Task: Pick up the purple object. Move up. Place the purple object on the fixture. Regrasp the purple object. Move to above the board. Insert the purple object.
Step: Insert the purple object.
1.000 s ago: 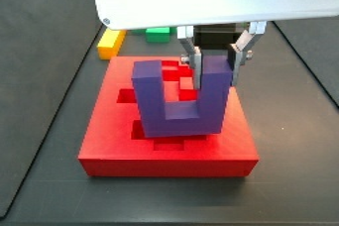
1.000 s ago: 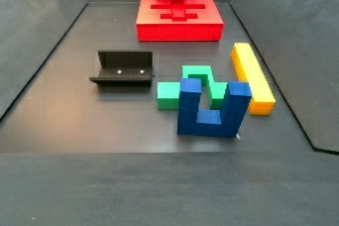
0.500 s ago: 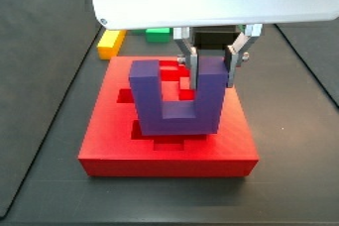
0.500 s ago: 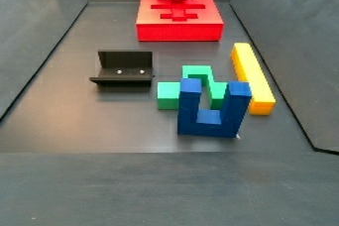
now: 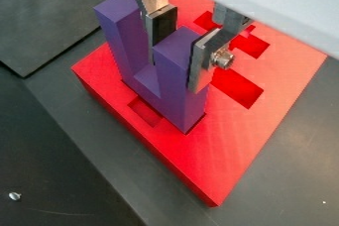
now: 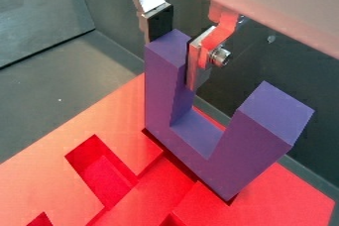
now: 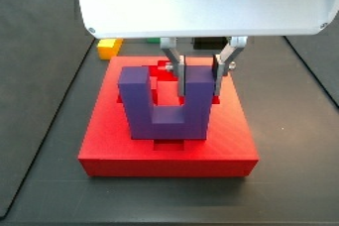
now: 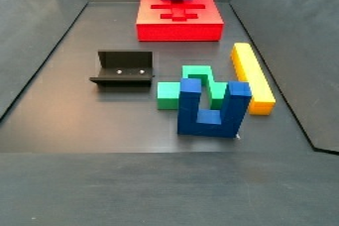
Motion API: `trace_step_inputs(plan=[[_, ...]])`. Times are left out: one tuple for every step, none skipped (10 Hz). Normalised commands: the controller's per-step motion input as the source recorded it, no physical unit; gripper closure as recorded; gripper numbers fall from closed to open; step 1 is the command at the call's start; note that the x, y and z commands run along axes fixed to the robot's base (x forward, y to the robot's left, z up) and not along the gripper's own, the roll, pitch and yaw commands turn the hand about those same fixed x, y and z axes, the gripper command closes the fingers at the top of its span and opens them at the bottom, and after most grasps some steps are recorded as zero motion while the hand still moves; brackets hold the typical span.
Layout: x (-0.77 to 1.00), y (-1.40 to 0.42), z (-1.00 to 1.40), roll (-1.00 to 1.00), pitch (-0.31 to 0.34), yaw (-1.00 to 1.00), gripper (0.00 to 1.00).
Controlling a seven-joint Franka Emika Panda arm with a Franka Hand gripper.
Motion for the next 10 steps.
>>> trace_step_inputs(plan=[[0.00, -0.06, 0.00, 0.06, 0.000, 0.00, 1.00], [0.02, 0.00, -0.12, 0.11, 0.000, 0.08, 1.00], [0.13, 0.00, -0.11, 0.11, 0.017, 0.14, 1.00], [0.08, 0.00, -0.06, 0.10, 0.017, 0.09, 1.00], [0.01, 0.00, -0.06, 0.10, 0.011, 0.02, 1.00], [0.00, -0.02, -0.11, 0.12, 0.001, 0.00, 1.00], [0.00, -0.04, -0.23, 0.15, 0.000, 0.00, 1.00], [0.00, -0.03, -0.30, 0.15, 0.000, 0.00, 1.00], [0.07, -0.03, -0.34, 0.12, 0.000, 0.00, 1.00], [0.10, -0.09, -0.47, 0.10, 0.000, 0.00, 1.00]])
